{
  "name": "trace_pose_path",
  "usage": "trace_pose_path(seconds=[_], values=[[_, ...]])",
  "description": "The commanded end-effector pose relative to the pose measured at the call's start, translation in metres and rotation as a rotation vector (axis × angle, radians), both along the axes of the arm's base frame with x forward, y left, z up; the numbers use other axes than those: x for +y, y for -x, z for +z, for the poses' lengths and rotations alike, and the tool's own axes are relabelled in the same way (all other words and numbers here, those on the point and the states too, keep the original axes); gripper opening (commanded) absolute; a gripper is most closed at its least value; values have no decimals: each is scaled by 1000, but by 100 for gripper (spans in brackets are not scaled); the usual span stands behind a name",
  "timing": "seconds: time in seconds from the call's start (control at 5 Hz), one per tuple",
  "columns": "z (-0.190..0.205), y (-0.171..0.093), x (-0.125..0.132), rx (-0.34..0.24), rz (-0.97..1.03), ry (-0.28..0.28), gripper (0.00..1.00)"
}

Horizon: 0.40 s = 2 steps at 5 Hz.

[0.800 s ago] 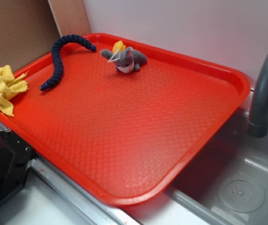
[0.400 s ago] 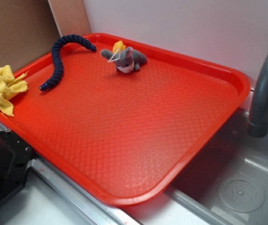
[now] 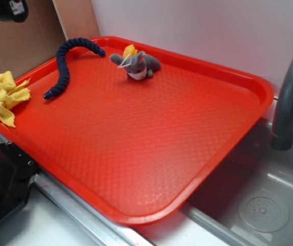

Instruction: Grab the yellow cloth.

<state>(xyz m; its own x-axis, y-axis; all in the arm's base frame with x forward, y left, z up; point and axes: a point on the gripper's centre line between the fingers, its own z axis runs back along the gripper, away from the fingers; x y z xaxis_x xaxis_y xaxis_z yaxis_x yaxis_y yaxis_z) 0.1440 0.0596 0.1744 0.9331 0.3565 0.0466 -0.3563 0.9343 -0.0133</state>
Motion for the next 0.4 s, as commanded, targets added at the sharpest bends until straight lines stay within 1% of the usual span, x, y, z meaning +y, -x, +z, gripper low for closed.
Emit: trace_pose_path(seconds=[0.0,0.2], values=[[-47,24,74,-129,492,-161,100],[-61,28,98,-120,637,-214,100]])
